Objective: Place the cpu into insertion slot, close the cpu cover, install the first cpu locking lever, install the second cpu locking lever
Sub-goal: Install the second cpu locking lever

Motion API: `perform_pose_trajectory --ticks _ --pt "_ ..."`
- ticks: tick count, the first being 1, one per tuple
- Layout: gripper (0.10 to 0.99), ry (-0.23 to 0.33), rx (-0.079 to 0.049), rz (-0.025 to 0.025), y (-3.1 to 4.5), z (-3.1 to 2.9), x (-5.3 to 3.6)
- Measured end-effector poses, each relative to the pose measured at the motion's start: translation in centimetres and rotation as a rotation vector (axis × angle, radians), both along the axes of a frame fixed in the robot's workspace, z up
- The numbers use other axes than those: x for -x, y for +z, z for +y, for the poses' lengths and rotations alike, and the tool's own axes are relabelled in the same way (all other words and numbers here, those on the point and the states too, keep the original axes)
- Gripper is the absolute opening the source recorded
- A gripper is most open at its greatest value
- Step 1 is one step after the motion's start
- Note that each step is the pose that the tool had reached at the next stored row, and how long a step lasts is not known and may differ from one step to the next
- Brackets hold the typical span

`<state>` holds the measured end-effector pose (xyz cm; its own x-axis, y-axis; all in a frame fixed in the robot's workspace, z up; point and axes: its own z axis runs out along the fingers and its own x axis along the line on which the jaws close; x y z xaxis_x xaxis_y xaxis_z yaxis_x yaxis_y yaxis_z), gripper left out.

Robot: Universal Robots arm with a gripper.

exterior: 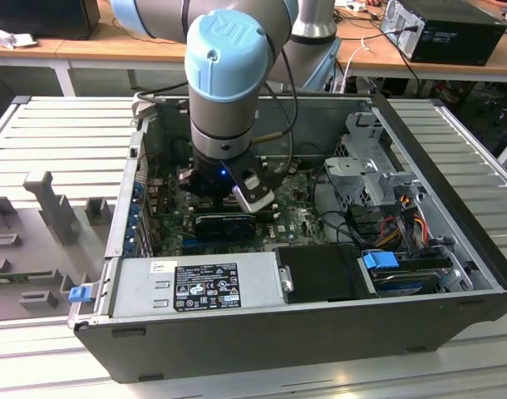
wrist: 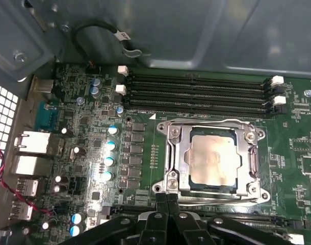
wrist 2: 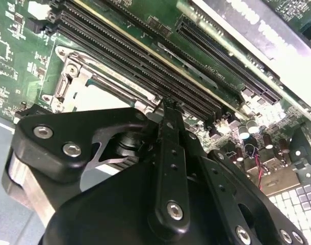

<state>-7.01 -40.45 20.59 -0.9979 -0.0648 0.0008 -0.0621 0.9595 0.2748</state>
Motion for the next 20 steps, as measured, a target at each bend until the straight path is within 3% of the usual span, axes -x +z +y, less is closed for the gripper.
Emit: perform_pose_trajectory --ticks 7,13,18,20 --pt "0.106 0.000 -0.006 0.0001 -0.54 0.00 0.09" --pt "0.106 0.000 -0.059 -0.0001 -1.09 0.02 0.21" --pt "0.106 0.000 -0.074 -0.0001 -1.33 0.02 0.76" --pt "0.106 0.000 -0.074 -0.0002 -1.02 0.01 0.78"
